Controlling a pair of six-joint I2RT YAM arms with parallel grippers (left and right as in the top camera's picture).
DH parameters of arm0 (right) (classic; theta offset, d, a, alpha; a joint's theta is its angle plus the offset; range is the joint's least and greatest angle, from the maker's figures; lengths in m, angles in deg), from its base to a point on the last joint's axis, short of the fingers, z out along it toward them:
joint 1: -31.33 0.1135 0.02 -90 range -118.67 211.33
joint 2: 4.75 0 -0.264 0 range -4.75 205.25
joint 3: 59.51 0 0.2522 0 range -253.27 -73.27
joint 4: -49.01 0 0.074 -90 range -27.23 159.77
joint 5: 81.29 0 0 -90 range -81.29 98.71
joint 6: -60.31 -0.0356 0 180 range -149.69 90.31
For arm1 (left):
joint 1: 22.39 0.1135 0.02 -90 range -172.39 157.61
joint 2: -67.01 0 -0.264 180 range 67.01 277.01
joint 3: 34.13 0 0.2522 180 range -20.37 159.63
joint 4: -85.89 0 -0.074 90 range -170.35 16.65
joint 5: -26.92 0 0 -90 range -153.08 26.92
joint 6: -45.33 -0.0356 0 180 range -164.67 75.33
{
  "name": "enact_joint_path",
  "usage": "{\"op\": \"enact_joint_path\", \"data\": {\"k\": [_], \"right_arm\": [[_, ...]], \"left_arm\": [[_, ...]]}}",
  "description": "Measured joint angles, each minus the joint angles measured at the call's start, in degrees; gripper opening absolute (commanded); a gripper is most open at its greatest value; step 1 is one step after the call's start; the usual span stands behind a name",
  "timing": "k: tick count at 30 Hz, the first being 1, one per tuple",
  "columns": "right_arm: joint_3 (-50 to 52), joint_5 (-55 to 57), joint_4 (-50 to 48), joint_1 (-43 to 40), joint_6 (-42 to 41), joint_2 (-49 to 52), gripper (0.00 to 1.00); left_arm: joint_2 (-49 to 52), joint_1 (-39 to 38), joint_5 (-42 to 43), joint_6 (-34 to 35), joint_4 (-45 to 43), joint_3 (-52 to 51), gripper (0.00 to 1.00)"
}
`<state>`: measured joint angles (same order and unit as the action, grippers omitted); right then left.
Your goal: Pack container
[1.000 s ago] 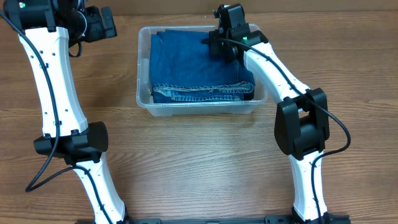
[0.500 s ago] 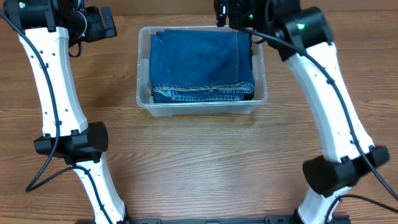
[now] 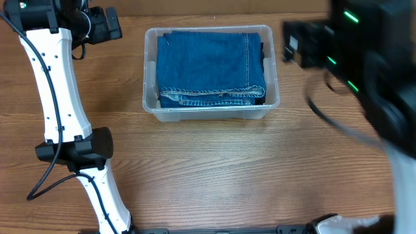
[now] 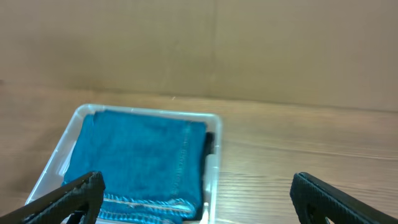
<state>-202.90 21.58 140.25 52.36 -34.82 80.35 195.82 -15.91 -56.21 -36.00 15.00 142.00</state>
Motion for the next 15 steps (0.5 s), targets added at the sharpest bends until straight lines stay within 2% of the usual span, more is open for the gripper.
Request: {"op": "enact_joint_path", "data": {"k": [4, 8, 14, 15], "right_arm": [[3.7, 1.5, -0.6, -0.9, 0.3, -13.6, 1.00], [23.6, -0.4, -15.1, -9.6, 0.3, -29.0, 1.00], [52.8, -3.0, -31.0, -10.6, 0.3, -46.7, 1.00], [58.4, -3.7, -38.1, -11.1, 0.4, -49.4, 1.00]], "left_arm": [[0.0, 0.0, 0.0, 0.0, 0.0, 0.0, 1.00], [0.0, 0.0, 0.0, 0.0, 0.0, 0.0, 1.00], [0.0, 0.0, 0.0, 0.0, 0.0, 0.0, 1.00], [0.0, 0.0, 0.0, 0.0, 0.0, 0.0, 1.00]]}}
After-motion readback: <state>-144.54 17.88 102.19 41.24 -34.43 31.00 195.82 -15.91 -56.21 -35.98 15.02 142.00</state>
